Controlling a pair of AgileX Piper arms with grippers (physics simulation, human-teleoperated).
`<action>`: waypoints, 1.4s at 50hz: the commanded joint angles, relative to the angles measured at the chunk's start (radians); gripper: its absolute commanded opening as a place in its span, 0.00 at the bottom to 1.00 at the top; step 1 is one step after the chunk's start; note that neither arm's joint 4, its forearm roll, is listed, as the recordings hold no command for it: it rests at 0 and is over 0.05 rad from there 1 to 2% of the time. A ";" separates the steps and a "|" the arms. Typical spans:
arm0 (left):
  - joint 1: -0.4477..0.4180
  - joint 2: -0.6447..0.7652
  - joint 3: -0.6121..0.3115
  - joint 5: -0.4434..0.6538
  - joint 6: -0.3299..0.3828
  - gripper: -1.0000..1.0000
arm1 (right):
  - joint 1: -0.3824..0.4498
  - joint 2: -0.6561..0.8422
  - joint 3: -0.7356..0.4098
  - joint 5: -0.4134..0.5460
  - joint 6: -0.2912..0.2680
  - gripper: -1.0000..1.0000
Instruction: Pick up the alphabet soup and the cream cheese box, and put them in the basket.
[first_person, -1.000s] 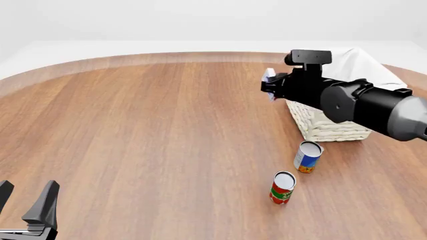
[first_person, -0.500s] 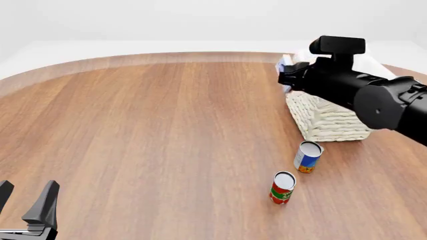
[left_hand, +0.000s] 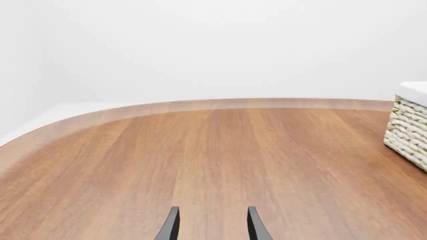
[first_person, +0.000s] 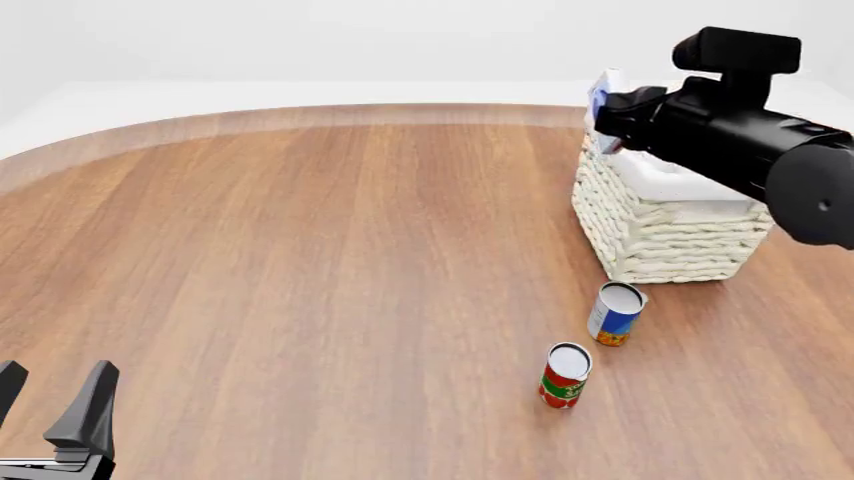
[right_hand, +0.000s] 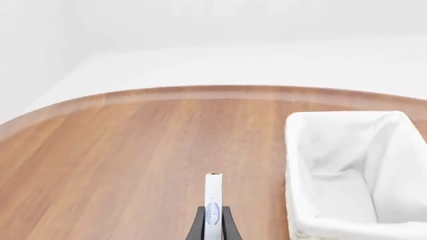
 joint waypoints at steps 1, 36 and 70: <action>0.000 0.000 0.000 0.000 0.000 1.00 | -0.042 0.012 -0.070 0.011 -0.009 0.00; 0.000 0.000 0.000 0.000 0.000 1.00 | -0.190 0.223 -0.342 0.044 -0.105 0.00; 0.000 0.000 0.000 0.000 0.000 1.00 | -0.291 0.428 -0.498 0.057 -0.159 0.00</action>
